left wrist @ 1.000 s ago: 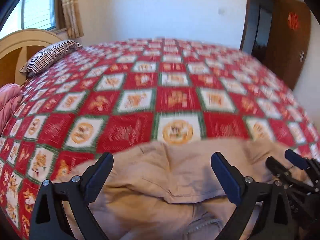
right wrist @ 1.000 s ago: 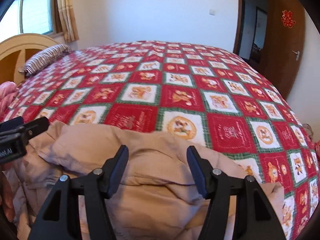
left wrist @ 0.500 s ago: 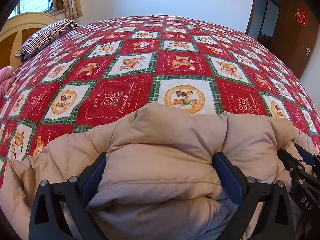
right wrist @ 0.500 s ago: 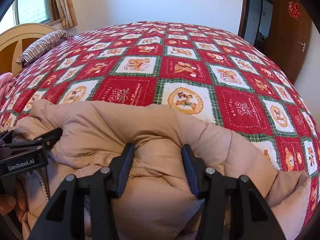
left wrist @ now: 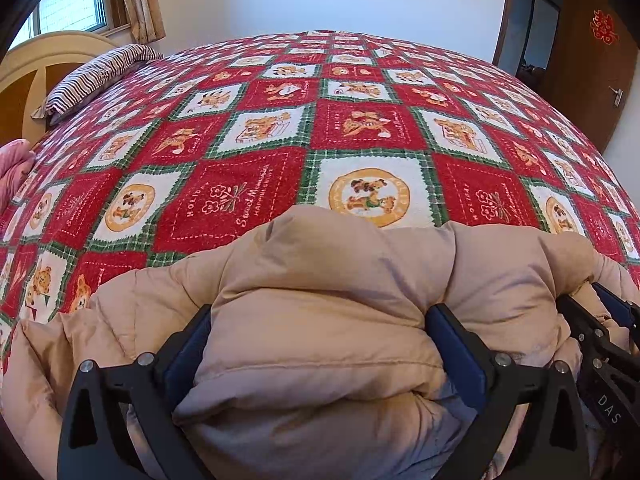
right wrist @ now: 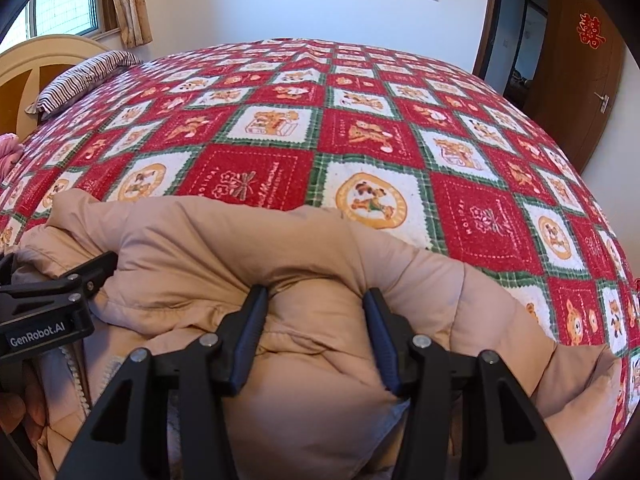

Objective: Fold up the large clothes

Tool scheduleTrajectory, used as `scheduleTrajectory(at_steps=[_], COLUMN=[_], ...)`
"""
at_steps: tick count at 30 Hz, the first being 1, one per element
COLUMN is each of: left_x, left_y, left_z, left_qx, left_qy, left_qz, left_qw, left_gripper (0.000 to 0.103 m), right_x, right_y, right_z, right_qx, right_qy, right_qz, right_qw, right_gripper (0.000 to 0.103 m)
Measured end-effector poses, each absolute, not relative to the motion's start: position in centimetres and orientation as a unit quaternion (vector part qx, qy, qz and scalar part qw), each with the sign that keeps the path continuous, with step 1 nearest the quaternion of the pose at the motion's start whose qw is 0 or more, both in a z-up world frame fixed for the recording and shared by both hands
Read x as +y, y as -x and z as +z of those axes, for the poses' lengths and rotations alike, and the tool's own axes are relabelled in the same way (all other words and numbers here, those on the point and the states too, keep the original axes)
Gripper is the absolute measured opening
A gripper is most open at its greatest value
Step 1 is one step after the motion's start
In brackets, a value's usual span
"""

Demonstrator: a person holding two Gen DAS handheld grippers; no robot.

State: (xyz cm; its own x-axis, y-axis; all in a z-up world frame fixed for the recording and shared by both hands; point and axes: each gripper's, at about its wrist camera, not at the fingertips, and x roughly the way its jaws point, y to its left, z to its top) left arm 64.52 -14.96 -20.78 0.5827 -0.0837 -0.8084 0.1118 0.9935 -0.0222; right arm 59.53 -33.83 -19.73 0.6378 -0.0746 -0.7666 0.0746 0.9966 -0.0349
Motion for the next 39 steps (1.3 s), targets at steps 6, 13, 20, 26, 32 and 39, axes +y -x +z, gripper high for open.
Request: scheduleTrajectory(at_steps=[6,13,20,26,32,39], left_x=[-15.0,-15.1,-15.2,-15.3,-15.7,-15.0], left_y=[-64.5,-64.5,-64.5,-64.5,-64.5,-64.8], left_z=[-20.8,-20.8,-20.9,-21.0,-21.0,-19.1], left_qx=[0.453,0.453,0.453,0.453,0.452,0.473], left_qy=[-0.017,-0.019,-0.028,-0.030,-0.043,-0.033], left_qz=[-0.054,-0.053,-0.049,-0.047,-0.040,-0.052], left_qw=[0.890,0.889,0.890,0.890,0.890,0.879], left_gripper=[0.102,0.102,0.102,0.102,0.102,0.102], right_x=[-33.7,-33.8,-33.4,-33.3,-33.2,-33.4], right_y=[-59.6,-59.6,-59.8,-59.9,-60.2,-60.5], right_z=[-19.8,-19.8,-19.8,-19.8,-19.9,-19.3], right_qx=[0.425,0.425,0.426,0.426,0.428,0.441], right_qy=[0.006,0.005,0.014,0.014,0.013,0.025], right_qz=[-0.044,-0.044,-0.048,-0.049,-0.050,-0.046], right_qw=[0.904,0.904,0.903,0.903,0.902,0.896], right_gripper=[0.053,0.054,0.054,0.054,0.055,0.057])
